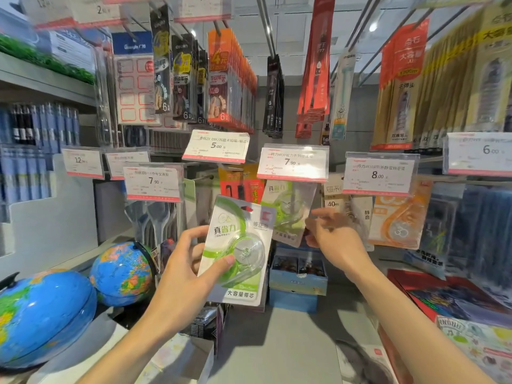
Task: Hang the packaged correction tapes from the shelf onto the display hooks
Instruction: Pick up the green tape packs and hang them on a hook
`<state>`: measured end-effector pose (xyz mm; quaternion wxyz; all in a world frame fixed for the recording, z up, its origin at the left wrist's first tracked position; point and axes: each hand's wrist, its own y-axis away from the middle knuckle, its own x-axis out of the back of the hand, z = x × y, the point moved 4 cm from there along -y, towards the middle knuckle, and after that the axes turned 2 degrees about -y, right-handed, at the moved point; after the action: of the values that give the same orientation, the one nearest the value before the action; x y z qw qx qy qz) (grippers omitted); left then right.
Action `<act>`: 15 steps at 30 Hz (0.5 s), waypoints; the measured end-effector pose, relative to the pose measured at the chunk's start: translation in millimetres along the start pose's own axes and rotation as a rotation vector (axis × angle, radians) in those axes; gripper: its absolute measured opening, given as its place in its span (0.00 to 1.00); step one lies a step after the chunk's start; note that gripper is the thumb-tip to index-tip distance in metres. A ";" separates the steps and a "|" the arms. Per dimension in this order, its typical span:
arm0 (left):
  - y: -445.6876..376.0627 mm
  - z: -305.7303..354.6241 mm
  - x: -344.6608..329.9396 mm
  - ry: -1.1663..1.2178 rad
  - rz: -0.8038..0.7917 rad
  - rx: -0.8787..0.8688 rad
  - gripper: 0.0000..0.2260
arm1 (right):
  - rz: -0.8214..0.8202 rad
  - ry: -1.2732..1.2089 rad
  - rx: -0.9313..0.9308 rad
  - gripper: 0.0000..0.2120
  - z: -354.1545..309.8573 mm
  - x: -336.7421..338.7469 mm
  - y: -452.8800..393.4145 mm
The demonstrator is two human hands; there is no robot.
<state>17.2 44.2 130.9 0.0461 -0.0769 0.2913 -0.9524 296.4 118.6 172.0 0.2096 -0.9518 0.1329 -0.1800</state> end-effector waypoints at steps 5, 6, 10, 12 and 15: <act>-0.6 0.6 -24.8 0.108 -0.060 0.026 0.24 | -0.155 -0.125 -0.027 0.06 10.4 4.2 35.9; -0.9 0.7 -31.4 0.119 -0.072 0.029 0.24 | -0.197 -0.170 -0.020 0.05 9.5 2.8 44.2; 1.8 3.2 -57.2 0.165 -0.118 0.029 0.24 | -0.281 -0.315 -0.025 0.08 3.0 -1.1 69.5; 3.4 4.9 -67.1 0.172 -0.133 0.018 0.22 | -0.278 -0.394 -0.060 0.11 1.2 1.7 76.7; 7.5 10.7 -78.5 0.148 -0.154 0.009 0.22 | -0.261 -0.422 -0.066 0.12 -0.4 14.1 83.8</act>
<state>96.7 42.5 126.0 -0.0487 -0.0283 0.2826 -0.9576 294.1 40.4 138.9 0.1765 -0.9838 -0.0322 0.0018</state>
